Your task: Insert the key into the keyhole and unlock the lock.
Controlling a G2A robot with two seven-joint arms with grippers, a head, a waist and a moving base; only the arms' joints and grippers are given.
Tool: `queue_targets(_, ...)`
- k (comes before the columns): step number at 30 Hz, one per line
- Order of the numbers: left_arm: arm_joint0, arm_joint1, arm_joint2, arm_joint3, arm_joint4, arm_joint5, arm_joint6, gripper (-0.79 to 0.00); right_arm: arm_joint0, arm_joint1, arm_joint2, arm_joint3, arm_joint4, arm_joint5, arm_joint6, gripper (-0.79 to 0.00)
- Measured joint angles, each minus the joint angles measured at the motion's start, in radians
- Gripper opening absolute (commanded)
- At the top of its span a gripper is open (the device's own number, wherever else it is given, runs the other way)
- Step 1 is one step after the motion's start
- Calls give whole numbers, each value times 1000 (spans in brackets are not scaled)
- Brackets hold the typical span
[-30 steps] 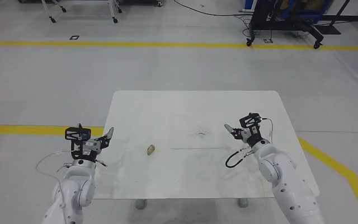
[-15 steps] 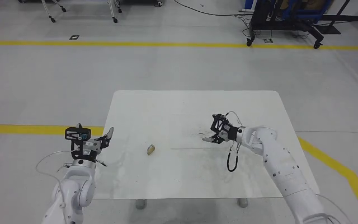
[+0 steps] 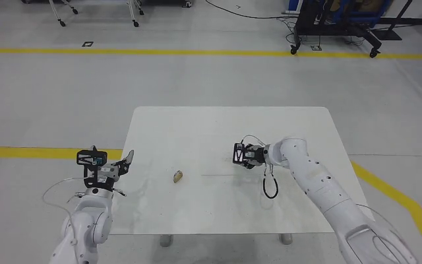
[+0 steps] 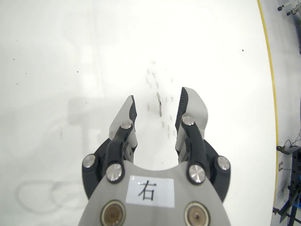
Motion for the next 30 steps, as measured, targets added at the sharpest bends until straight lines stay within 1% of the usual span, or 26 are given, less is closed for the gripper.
queue_targets(2, 0, 0, 0, 0, 0, 0, 0, 0, 17, -7, -17, 27, 1, 6, 4, -511)
queue_targets(5, 0, 0, 0, 0, 0, 0, 0, 0, 37, -15, -38, 57, 0, 21, 17, -502)
queue_targets(6, 0, 0, 0, 0, 0, 0, 0, 0, 42, -18, -43, 65, 0, 27, 24, -520)
queue_targets(7, 0, 0, 0, 0, 0, 0, 0, 0, 49, -21, -50, 73, 2, 34, 32, -551)
queue_targets(8, 0, 0, 0, 0, 0, 0, 0, 0, 53, -24, -55, 78, 5, 37, 35, -625)
queue_targets(9, 0, 0, 0, 0, 0, 0, 0, 0, 57, -26, -60, 84, 8, 39, 36, -748)
queue_targets(10, 0, 0, 0, 0, 0, 0, 0, 0, 63, -29, -65, 90, 10, 40, 37, -785)
queue_targets(15, 0, 0, 0, 0, 0, 0, 0, 0, 75, -32, -80, 99, 5, 37, 15, -785)
queue_targets(20, 0, 0, 0, 0, 0, 0, 0, 0, 65, -21, -75, 76, -19, 25, -55, -785)
queue_targets(26, 0, 0, 0, 0, 0, 0, 0, 0, -8, 25, 1, -31, -39, 13, -224, -785)
queue_targets(30, 0, 0, 0, 0, 0, 0, 0, 0, -75, 60, 91, -87, 20, -34, -382, -785)
